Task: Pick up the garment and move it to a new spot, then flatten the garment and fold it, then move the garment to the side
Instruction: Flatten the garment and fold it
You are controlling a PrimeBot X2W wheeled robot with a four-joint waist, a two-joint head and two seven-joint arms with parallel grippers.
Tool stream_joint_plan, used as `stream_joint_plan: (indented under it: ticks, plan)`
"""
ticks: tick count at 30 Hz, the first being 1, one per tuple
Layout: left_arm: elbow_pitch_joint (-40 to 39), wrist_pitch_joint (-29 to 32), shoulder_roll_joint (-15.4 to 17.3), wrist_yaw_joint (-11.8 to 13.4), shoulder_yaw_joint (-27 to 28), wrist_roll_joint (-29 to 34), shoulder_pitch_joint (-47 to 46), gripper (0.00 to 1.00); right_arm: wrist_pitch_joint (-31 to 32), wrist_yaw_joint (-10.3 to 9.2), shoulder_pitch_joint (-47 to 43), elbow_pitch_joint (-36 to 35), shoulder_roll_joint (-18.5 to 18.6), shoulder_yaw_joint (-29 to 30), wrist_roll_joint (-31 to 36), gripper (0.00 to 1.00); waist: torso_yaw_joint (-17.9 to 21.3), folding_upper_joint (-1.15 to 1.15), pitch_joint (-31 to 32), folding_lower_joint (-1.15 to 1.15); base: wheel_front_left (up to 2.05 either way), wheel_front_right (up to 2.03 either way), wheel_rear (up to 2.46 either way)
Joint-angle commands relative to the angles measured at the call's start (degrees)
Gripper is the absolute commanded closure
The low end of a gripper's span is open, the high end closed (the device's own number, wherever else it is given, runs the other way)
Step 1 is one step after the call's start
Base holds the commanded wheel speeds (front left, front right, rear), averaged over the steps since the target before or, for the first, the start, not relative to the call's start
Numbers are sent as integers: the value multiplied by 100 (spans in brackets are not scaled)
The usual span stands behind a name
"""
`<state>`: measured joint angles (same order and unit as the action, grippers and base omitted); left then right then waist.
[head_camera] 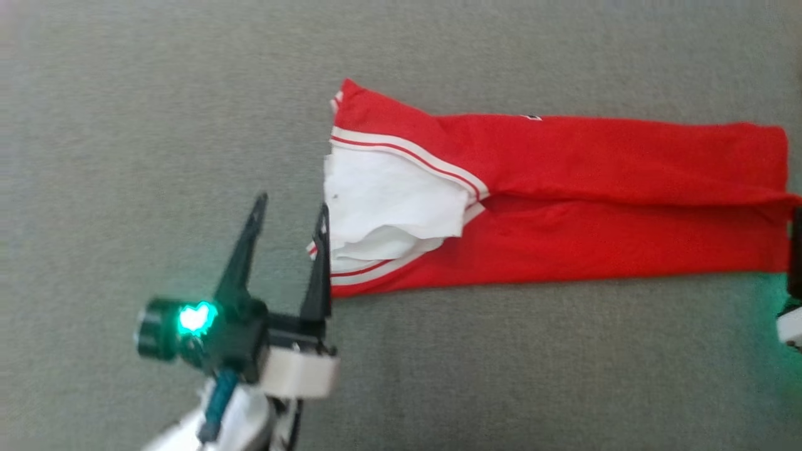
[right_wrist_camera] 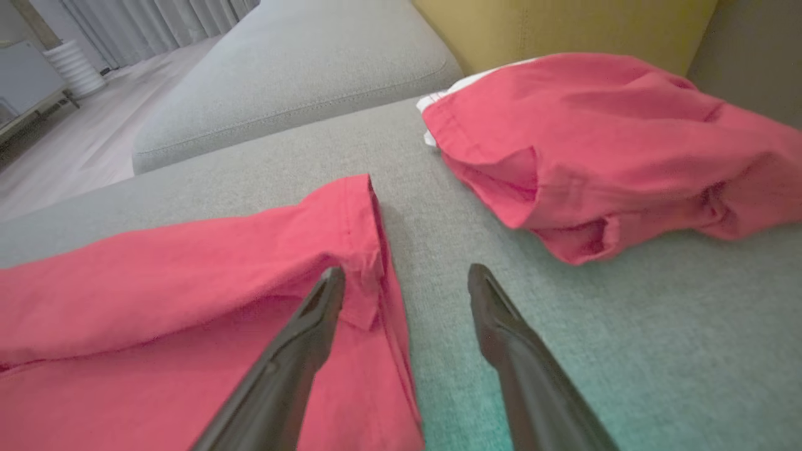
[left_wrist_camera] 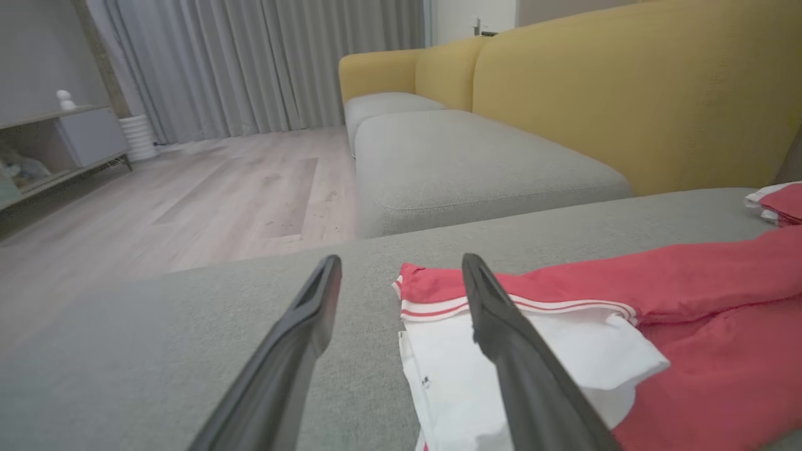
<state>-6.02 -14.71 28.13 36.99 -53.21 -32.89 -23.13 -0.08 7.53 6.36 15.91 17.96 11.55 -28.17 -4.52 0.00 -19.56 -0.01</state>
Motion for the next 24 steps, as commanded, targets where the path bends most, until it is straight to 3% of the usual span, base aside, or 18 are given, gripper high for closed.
stream_joint_plan:
  ticks: [1, 8, 13, 19, 20, 22, 23, 24]
  plan:
    - [-202, -28, -41, 24, 411, 216, 99, 0, -58, -4, 69, -116, 89, 38, 23, 0, -180, 0, 150, 1, 0, 0, 0]
    - [-127, -28, -761, -526, 1053, 1053, 888, 0, 134, -4, 423, 286, 55, 486, 402, 0, -576, 0, 345, 1, 0, 0, 0]
    - [-2, -29, -1050, -890, 1388, 1425, 1129, 0, 570, -4, 339, 750, -243, 1053, 755, 0, -854, 0, 448, 1, 0, 0, 0]
    - [11, -29, -1267, -1110, 1739, 1665, 1410, 0, 1025, -4, 113, 706, -589, 1306, 960, 0, -937, 0, 474, 1, 0, 0, 0]
    - [21, -29, -1309, -1162, 1798, 1705, 1454, 0, 1112, -4, 78, 674, -630, 1319, 970, 21, -943, 0, 483, 1, 0, 0, 0]
    - [49, -29, -1389, -1268, 1903, 1782, 1527, 0, 1215, -4, 46, 615, -679, 1384, 978, 81, -947, 0, 506, 1, 0, 0, 0]
    - [58, -29, -1428, -1313, 1952, 1824, 1557, 0, 1255, -4, 42, 575, -698, 1406, 996, 100, -940, 0, 518, 1, 0, 0, 0]
    - [65, -29, -1461, -1357, 1998, 1868, 1586, 0, 1299, -4, 42, 526, -710, 1391, 1006, 100, -927, 0, 529, 1, 0, 0, 0]
